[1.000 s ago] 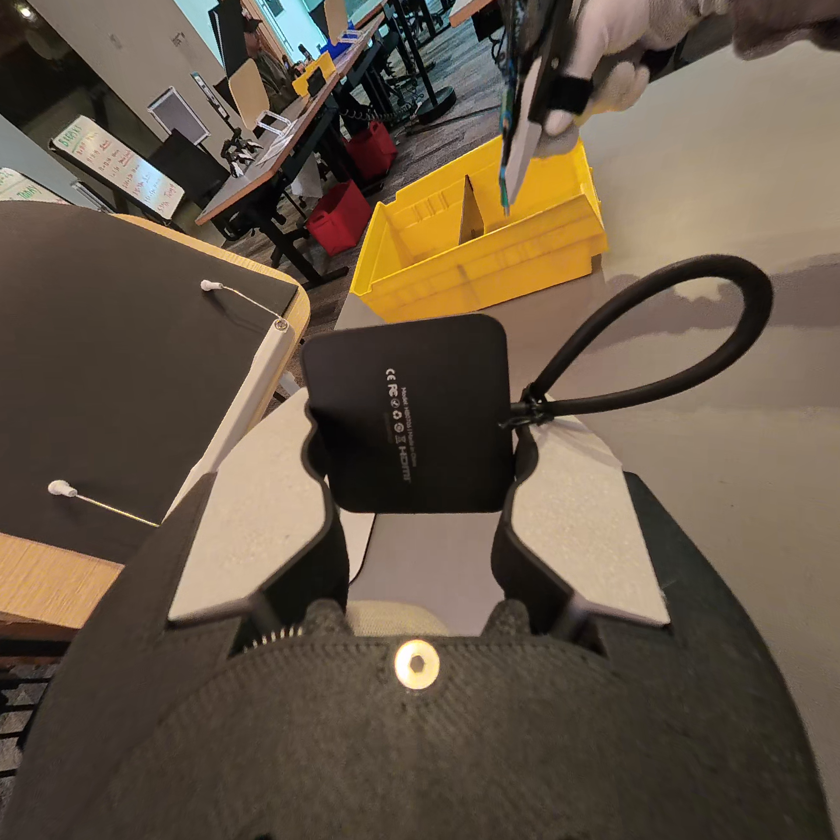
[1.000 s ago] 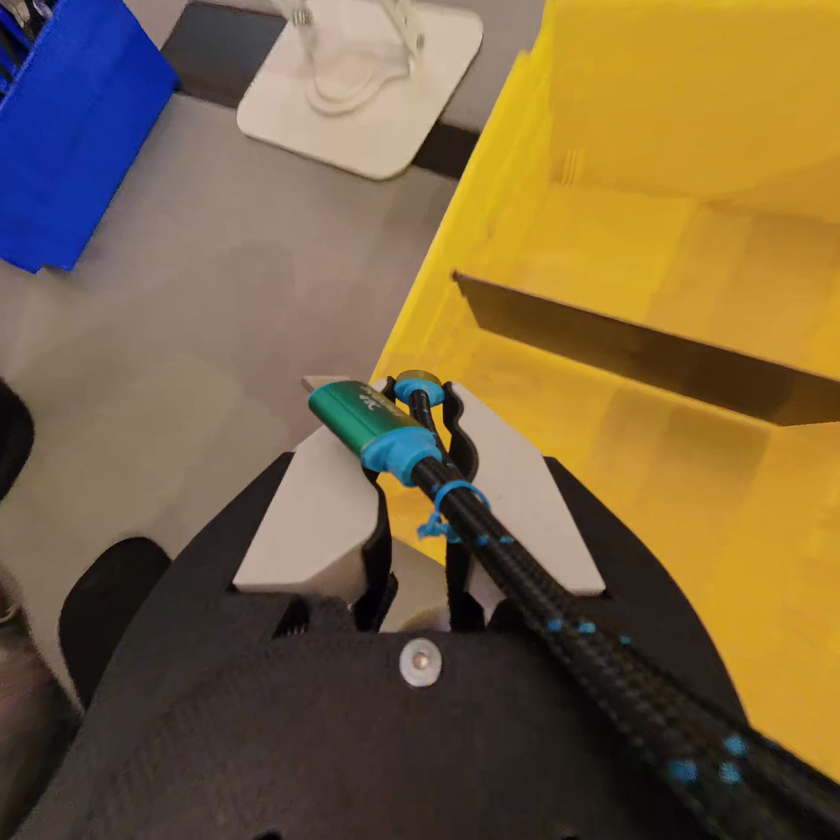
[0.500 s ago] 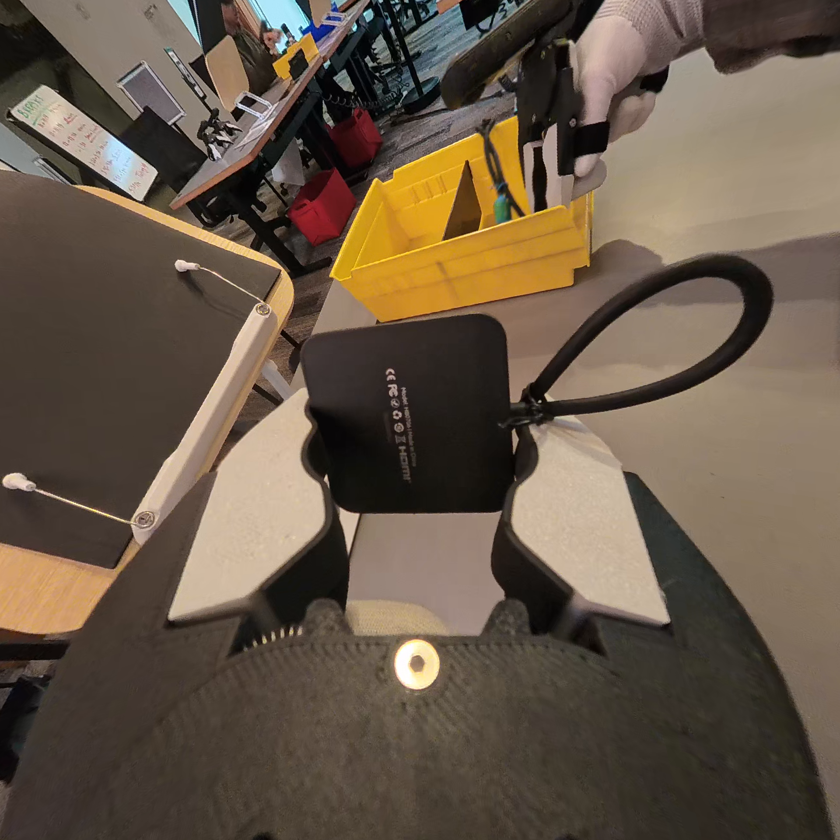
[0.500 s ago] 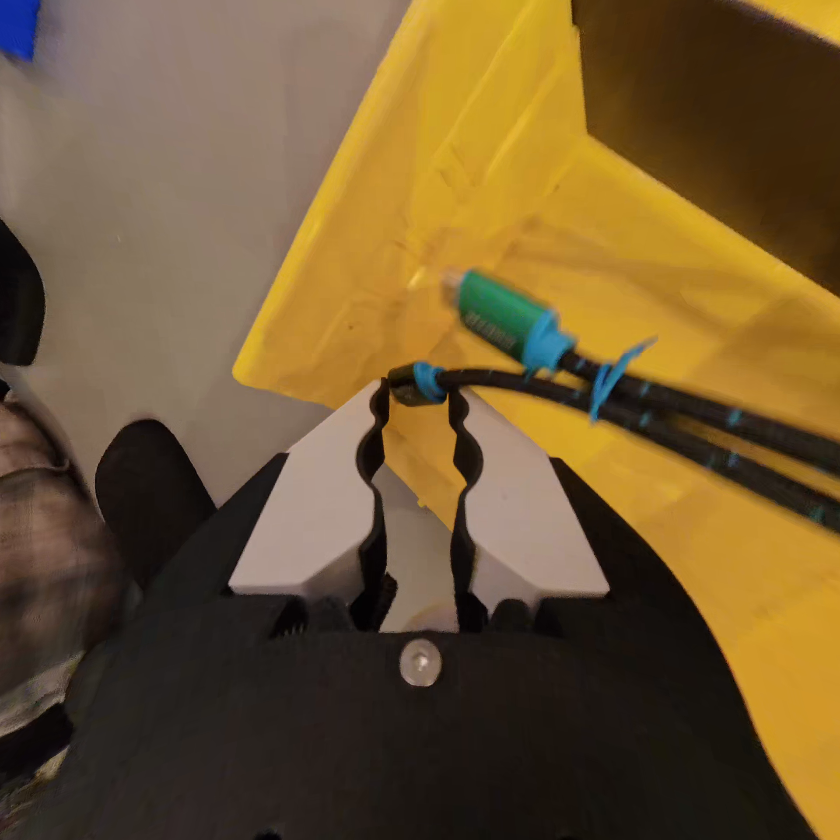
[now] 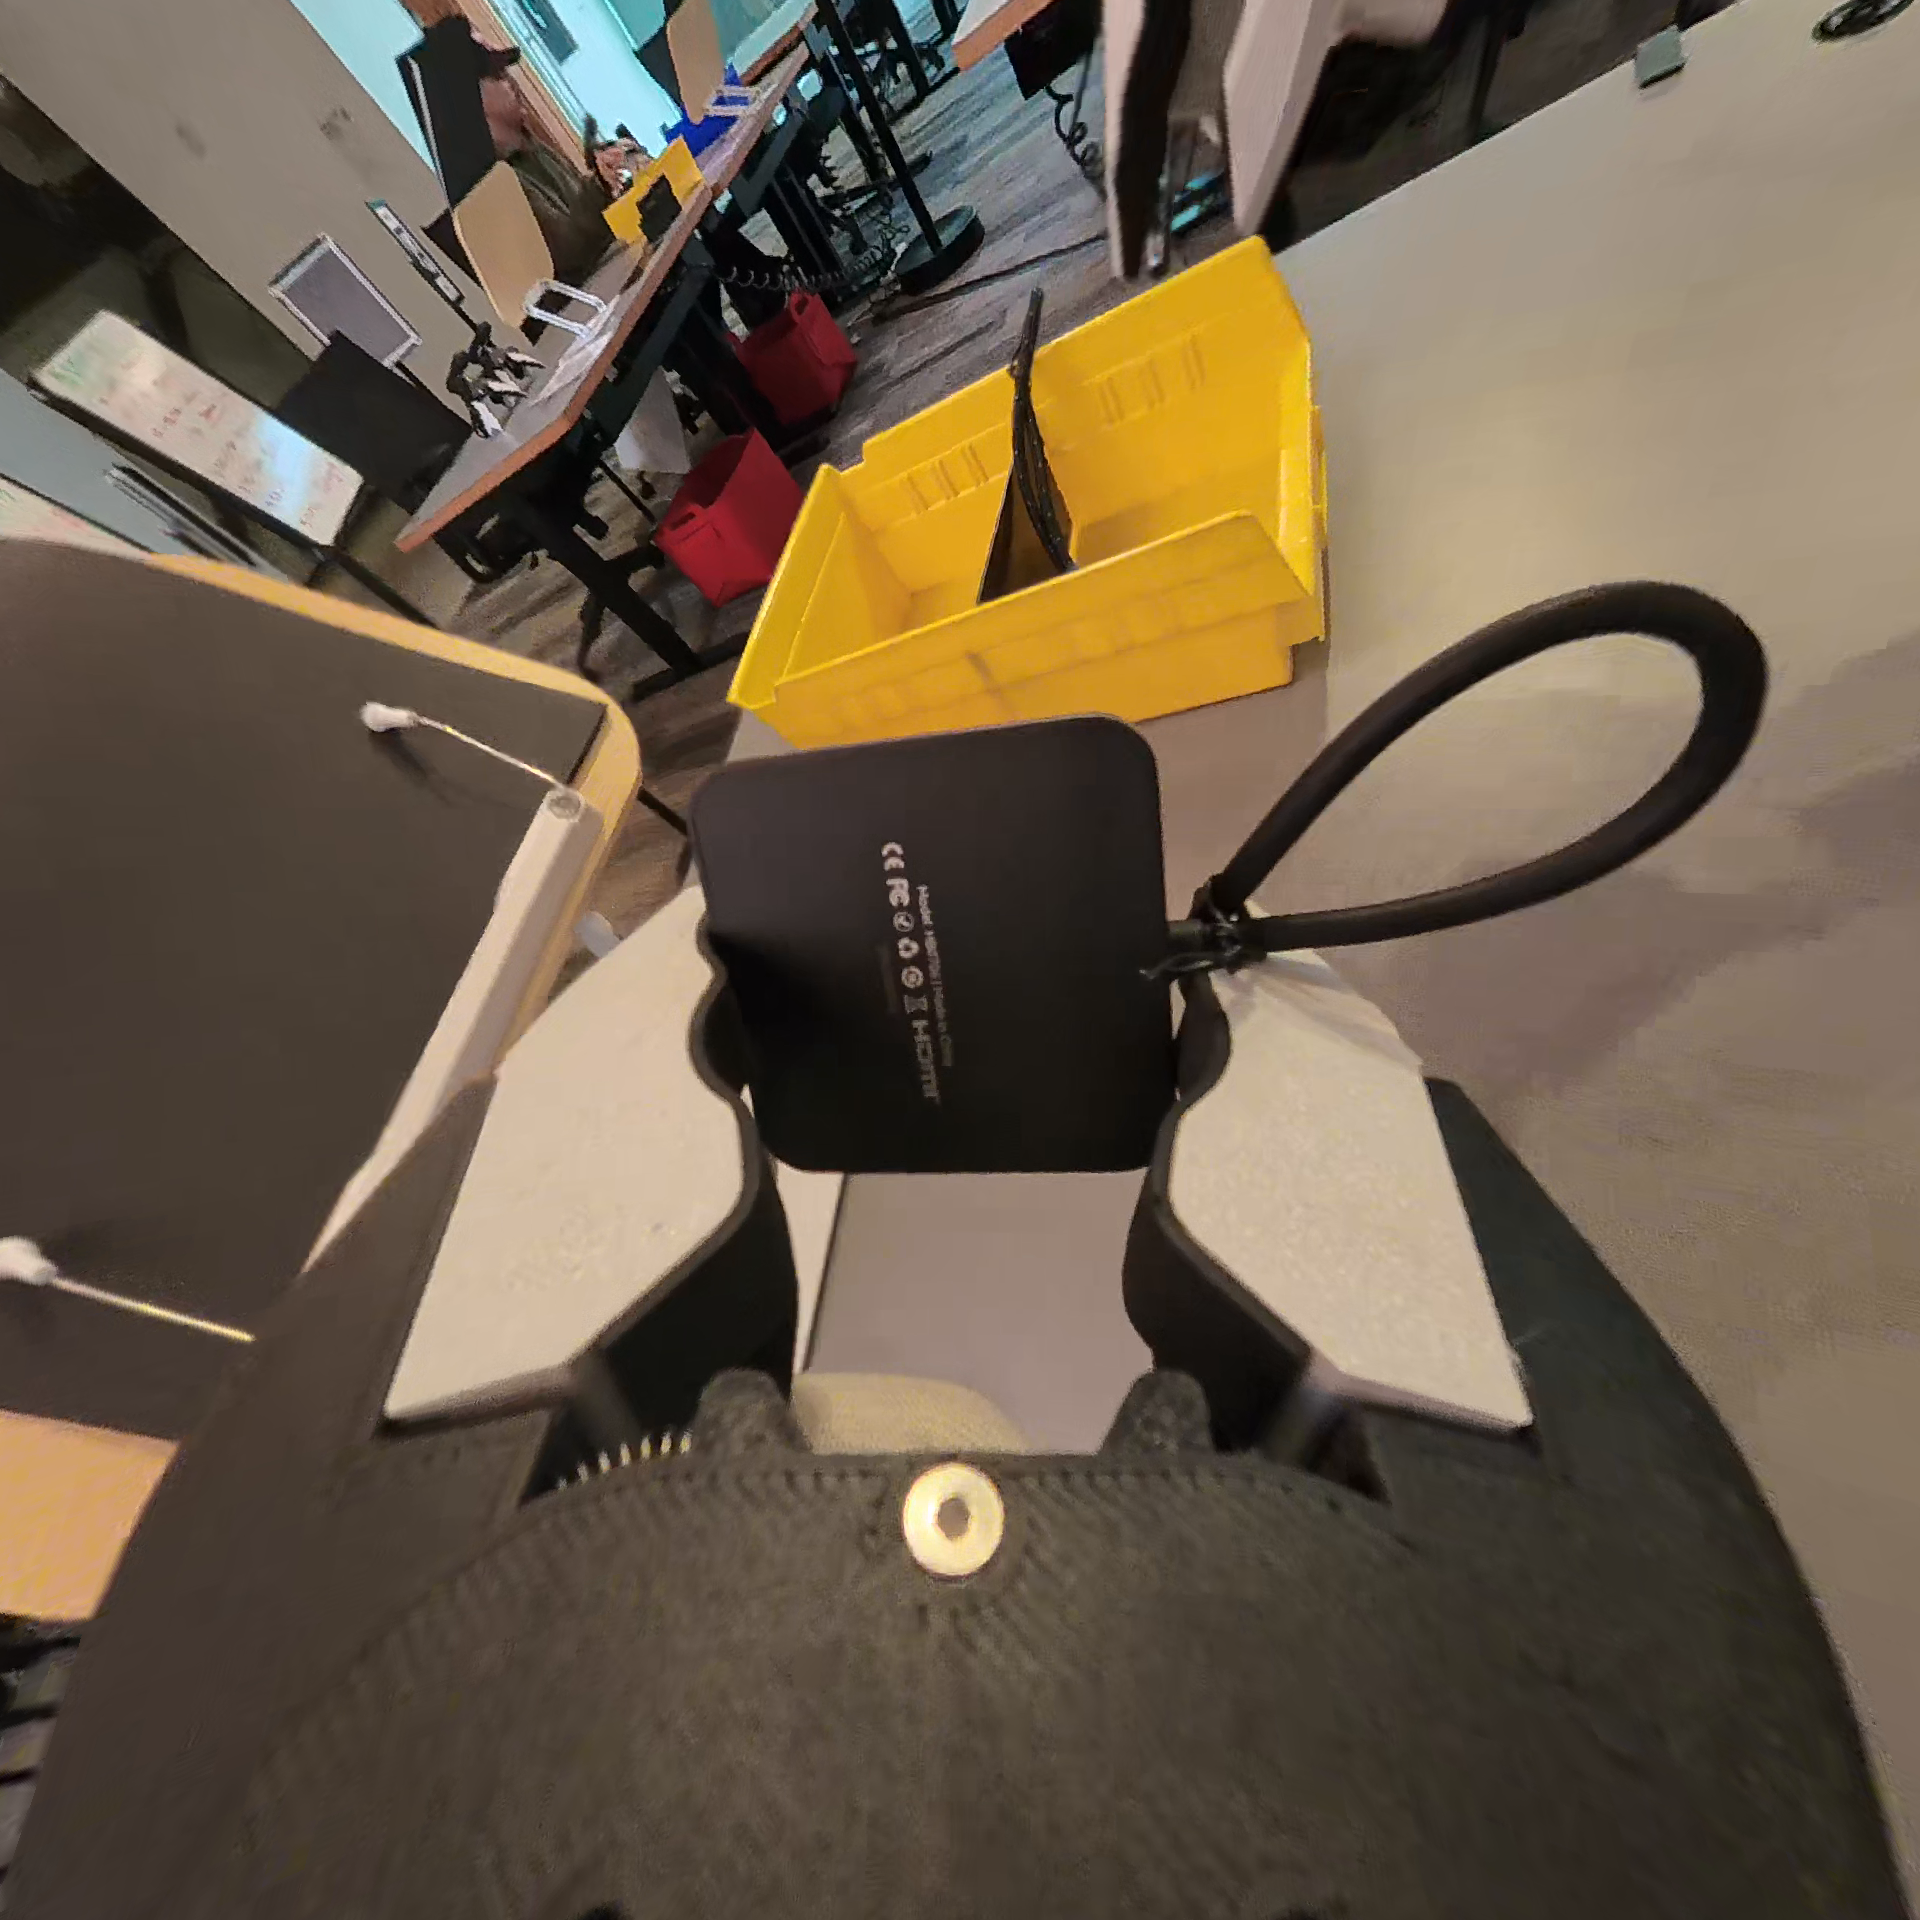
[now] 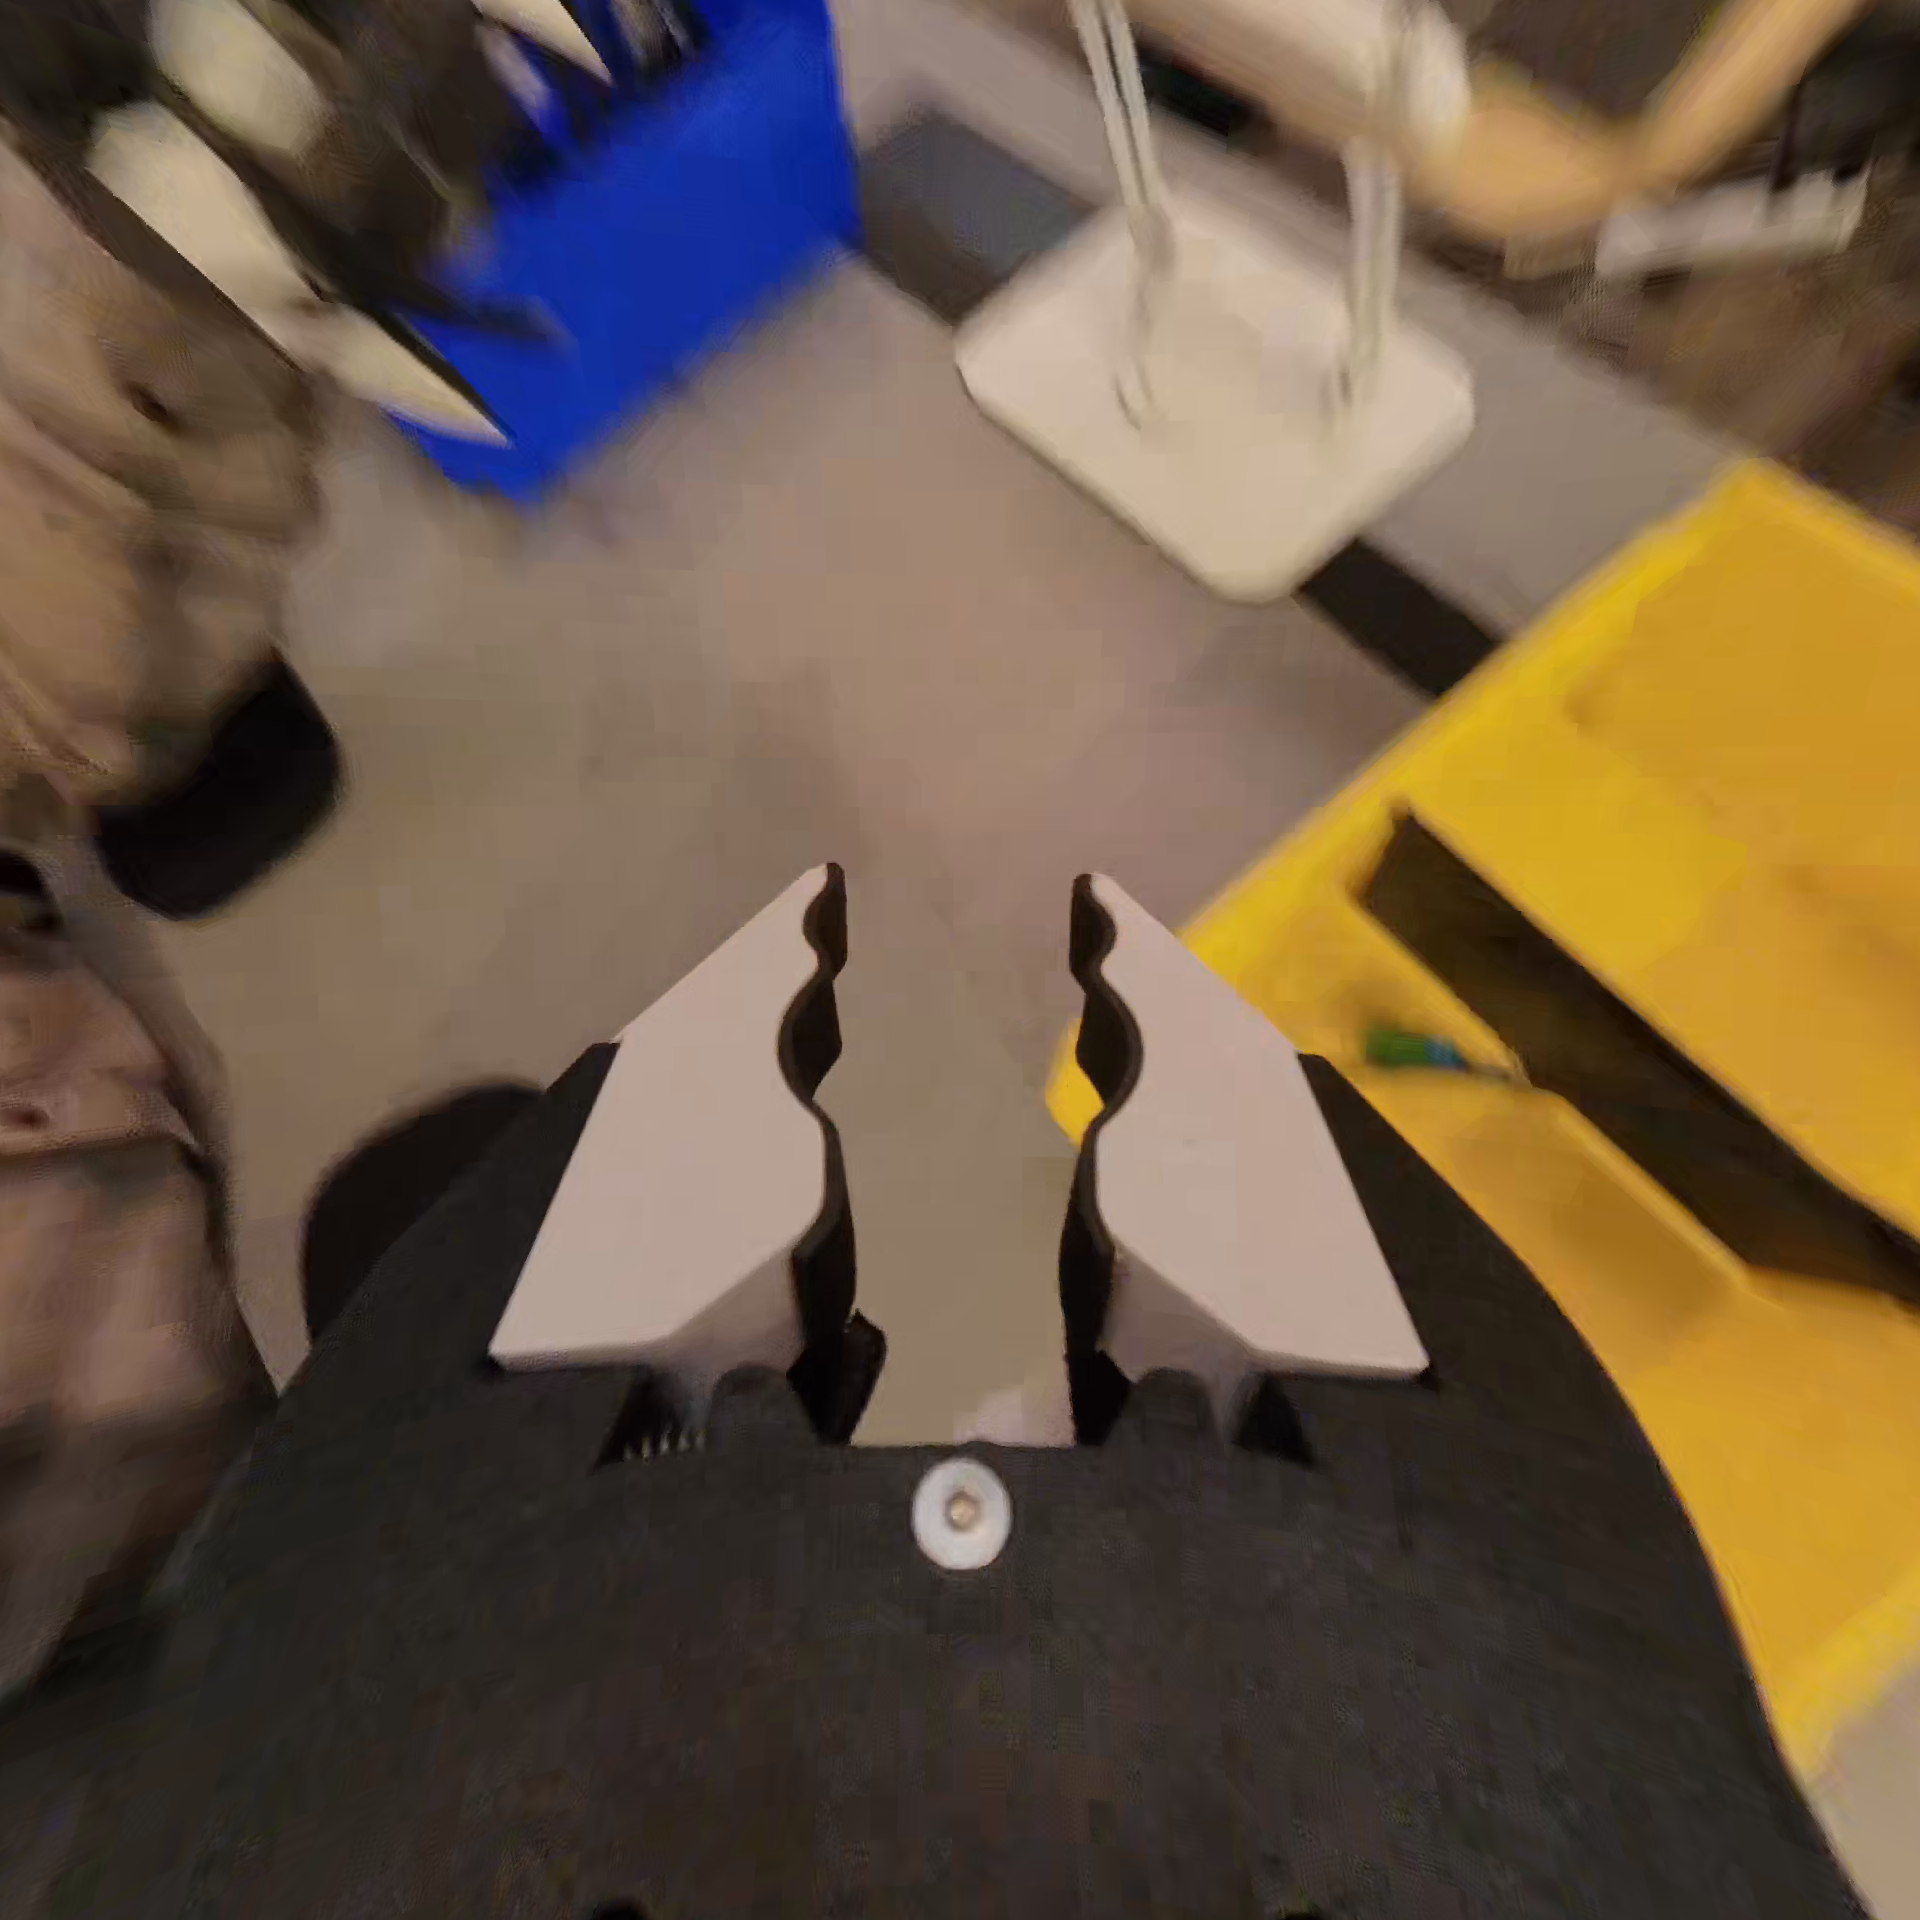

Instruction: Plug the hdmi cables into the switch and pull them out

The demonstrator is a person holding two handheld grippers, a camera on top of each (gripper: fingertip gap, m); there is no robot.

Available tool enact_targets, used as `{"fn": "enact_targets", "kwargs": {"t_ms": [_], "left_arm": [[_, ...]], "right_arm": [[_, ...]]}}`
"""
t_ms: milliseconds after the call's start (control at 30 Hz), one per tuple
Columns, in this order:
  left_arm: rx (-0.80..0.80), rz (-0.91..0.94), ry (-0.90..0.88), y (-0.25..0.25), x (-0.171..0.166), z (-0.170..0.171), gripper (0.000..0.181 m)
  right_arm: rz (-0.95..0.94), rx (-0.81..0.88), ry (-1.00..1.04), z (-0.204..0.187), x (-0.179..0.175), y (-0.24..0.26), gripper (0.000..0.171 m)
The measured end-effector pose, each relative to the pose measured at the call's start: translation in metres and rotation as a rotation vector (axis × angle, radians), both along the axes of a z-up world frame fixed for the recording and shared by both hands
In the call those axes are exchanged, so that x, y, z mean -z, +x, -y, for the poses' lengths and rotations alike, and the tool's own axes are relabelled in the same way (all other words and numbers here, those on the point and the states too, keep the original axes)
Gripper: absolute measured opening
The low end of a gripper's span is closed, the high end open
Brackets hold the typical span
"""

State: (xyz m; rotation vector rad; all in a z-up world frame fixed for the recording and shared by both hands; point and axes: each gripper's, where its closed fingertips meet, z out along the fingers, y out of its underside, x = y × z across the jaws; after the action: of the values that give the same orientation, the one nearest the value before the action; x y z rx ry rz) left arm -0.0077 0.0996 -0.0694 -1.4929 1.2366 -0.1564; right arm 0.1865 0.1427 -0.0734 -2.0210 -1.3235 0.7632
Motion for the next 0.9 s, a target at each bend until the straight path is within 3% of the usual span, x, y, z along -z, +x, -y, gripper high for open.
{"fn": "enact_targets", "kwargs": {"t_ms": [100, 233, 300, 400, 533, 633, 700, 767, 833, 900], "left_arm": [[-0.018, -0.078, 0.085, 0.017, 0.0, -0.003, 0.081], [-0.027, -0.166, 0.196, 0.04, 0.001, -0.004, 0.081], [-0.048, -0.211, 0.263, 0.048, 0.0, -0.008, 0.081], [-0.075, -0.277, 0.318, 0.056, 0.004, -0.013, 0.081], [-0.148, -0.244, 0.372, 0.061, 0.0, -0.027, 0.083], [-0.18, -0.062, 0.193, 0.06, 0.0, -0.034, 0.112], [-0.234, -0.049, 0.169, 0.043, 0.0, -0.043, 0.119], [-0.257, 0.0, 0.139, 0.026, -0.003, -0.047, 0.111], [-0.308, 0.032, 0.17, 0.008, -0.014, -0.051, 0.09], [-0.345, 0.065, 0.213, -0.006, -0.025, -0.052, 0.046]], "right_arm": [[-0.215, -0.137, -0.009, 0.044, -0.035, -0.072, 0.044], [-0.321, -0.242, -0.114, 0.073, -0.033, -0.137, 0.048], [-0.363, -0.226, -0.175, 0.07, -0.028, -0.154, 0.036], [-0.361, -0.217, -0.189, 0.067, -0.017, -0.165, 0.019], [-0.366, -0.174, -0.137, 0.054, -0.016, -0.158, 0.014], [-0.35, -0.115, -0.052, 0.033, -0.024, -0.14, 0.011], [-0.334, -0.056, 0.006, 0.008, -0.033, -0.118, 0.011], [-0.306, 0.037, 0.08, -0.031, -0.043, -0.089, 0.011], [-0.244, 0.146, 0.144, -0.078, -0.045, -0.057, 0.011], [-0.161, 0.245, 0.187, -0.125, -0.04, -0.029, 0.011]]}}
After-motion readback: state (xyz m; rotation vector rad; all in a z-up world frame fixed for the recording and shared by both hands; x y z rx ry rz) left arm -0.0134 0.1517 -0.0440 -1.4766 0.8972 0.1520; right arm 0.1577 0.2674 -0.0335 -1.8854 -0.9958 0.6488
